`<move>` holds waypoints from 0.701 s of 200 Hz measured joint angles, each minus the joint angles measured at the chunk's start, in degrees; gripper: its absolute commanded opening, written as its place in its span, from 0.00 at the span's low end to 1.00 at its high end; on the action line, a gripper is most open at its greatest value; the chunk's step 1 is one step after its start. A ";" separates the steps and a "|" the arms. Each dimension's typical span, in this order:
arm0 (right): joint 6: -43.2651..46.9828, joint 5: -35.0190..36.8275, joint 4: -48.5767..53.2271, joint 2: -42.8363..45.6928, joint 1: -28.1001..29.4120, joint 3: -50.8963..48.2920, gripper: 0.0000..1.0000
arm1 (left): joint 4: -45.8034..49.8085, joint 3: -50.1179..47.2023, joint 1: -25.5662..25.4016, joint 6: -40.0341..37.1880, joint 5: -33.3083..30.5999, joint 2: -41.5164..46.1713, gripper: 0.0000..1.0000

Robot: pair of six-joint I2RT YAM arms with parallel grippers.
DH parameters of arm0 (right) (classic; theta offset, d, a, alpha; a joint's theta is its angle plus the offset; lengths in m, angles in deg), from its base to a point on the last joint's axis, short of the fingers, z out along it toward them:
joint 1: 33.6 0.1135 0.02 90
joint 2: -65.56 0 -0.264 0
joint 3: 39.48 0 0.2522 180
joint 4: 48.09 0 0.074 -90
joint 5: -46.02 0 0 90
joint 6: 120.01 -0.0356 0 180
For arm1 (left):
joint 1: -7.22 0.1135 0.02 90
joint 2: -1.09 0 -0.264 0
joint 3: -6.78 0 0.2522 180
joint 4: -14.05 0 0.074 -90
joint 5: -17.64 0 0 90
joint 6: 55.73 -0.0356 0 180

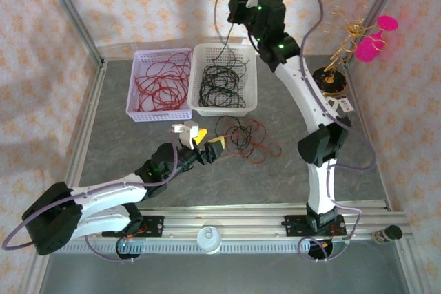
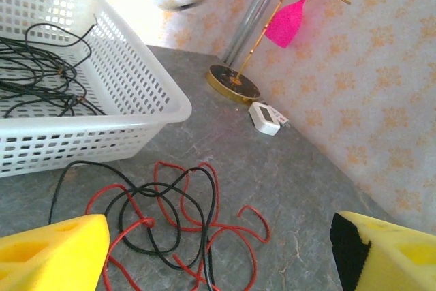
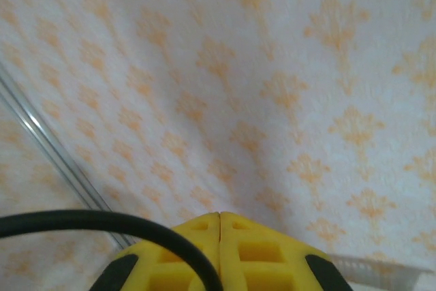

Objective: Untangle the cables

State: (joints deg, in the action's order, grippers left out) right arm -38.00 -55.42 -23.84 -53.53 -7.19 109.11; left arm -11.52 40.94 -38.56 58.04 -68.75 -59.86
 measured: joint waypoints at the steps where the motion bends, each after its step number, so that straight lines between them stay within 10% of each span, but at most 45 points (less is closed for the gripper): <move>1: 0.00 0.07 0.07 -0.28 0.00 0.04 0.00 | 0.24 0.00 0.00 0.00 -0.07 0.26 0.85; 140: 1.84 12.11 2.80 -15.13 -0.85 -6.19 0.00 | 17.33 -0.26 0.02 -0.20 -6.16 15.19 0.85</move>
State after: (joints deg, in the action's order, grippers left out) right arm -36.17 -43.31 -21.05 -68.65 -8.04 102.92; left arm 5.81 40.68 -38.54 57.84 -74.91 -44.67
